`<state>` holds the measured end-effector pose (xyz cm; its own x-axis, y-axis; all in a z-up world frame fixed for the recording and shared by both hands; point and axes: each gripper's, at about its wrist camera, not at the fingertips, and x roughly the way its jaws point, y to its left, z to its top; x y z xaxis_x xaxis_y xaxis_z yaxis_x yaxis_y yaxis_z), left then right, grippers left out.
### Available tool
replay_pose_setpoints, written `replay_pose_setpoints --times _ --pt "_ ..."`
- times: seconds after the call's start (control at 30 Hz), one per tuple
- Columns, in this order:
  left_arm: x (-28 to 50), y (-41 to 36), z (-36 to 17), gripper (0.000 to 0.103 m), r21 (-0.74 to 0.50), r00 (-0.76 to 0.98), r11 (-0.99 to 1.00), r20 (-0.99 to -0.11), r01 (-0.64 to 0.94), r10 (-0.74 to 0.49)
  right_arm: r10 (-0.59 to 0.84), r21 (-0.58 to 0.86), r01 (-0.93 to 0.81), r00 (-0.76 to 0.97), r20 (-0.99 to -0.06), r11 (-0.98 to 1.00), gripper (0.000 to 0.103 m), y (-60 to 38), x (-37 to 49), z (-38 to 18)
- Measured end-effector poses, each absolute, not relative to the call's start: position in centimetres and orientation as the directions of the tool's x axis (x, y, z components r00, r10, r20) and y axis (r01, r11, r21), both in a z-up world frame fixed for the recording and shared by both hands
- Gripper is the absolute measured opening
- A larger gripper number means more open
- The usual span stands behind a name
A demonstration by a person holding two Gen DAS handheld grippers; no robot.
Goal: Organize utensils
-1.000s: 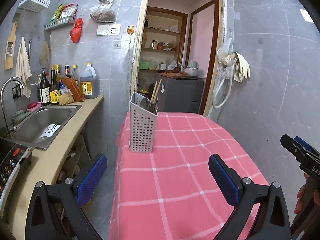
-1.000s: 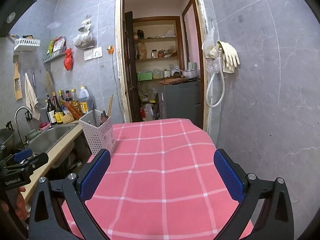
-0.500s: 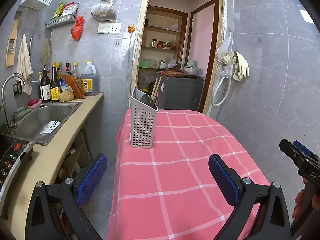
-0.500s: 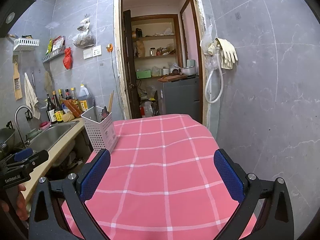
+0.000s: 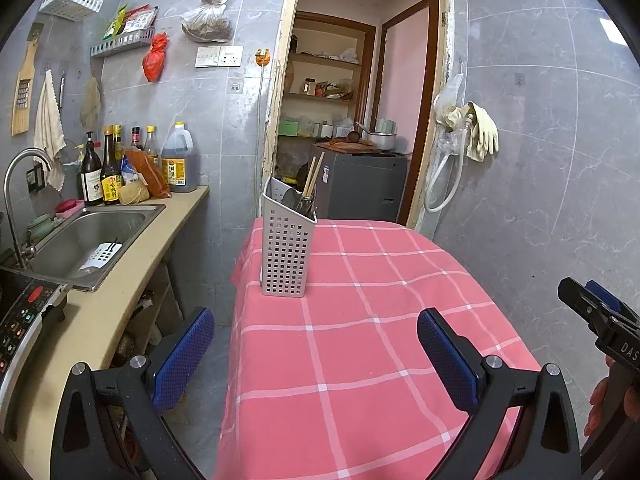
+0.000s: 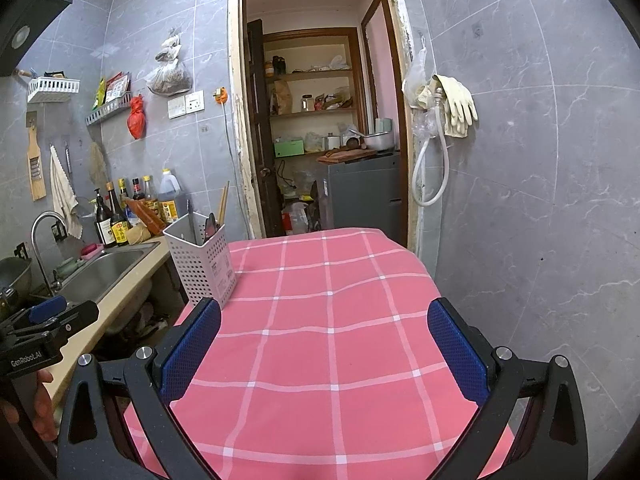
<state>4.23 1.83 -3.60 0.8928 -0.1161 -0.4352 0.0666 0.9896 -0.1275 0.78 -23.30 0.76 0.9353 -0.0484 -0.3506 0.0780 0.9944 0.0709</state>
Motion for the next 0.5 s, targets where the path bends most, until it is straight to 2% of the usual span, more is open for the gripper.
replay_pose_setpoints --times 0.5 --pt "4.18 1.63 -3.52 0.102 -0.127 0.893 0.99 -0.435 0.066 -0.115 -0.046 0.074 0.077 0.935 -0.352 0.994 0.102 -23.08 0.83 0.79"
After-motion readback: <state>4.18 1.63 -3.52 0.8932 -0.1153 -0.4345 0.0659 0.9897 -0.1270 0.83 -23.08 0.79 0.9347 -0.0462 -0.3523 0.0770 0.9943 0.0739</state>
